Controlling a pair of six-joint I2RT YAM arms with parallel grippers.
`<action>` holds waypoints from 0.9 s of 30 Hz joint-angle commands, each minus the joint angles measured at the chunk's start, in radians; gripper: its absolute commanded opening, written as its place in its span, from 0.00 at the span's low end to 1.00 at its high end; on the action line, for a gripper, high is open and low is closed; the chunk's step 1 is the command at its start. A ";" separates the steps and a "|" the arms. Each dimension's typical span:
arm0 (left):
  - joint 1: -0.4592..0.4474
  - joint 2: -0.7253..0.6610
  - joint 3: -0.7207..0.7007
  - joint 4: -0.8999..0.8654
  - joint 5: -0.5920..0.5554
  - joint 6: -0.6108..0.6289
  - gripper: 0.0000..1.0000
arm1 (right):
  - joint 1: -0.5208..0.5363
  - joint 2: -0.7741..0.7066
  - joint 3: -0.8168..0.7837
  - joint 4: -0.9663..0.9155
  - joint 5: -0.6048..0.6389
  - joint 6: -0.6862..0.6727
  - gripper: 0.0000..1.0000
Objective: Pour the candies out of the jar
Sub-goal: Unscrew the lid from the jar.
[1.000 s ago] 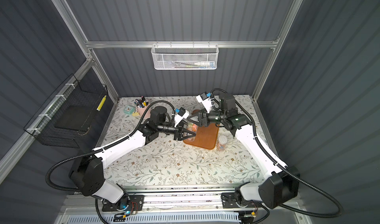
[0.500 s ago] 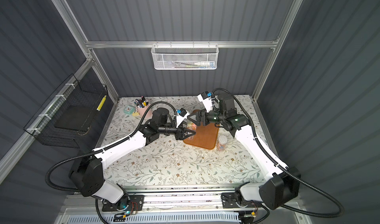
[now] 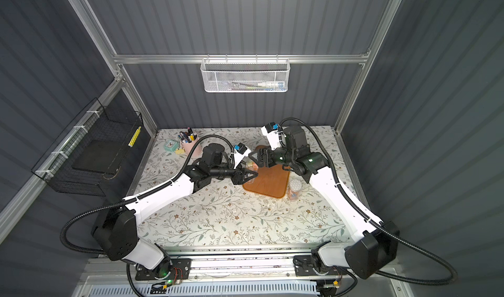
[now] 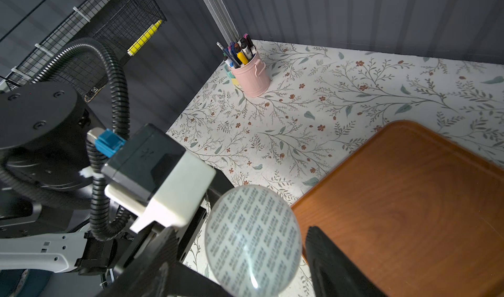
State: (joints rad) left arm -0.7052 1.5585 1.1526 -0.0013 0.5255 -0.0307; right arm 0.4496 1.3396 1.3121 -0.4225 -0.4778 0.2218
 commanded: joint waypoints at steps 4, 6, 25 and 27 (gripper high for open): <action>-0.027 -0.021 0.031 0.017 0.008 0.041 0.00 | 0.006 0.051 0.017 -0.002 0.032 0.063 0.74; -0.032 -0.021 0.031 0.011 0.000 0.049 0.00 | 0.006 0.062 0.017 0.012 0.024 0.085 0.72; -0.035 -0.046 -0.001 0.046 -0.015 0.035 0.00 | 0.000 0.053 -0.035 0.127 -0.019 0.216 0.66; -0.036 -0.046 -0.002 0.047 -0.014 0.034 0.00 | 0.000 0.049 -0.046 0.142 -0.022 0.221 0.63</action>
State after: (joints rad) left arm -0.7227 1.5482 1.1500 0.0128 0.4713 -0.0208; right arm 0.4515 1.3888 1.2850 -0.3443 -0.4919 0.4026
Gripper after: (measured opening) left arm 0.549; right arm 0.643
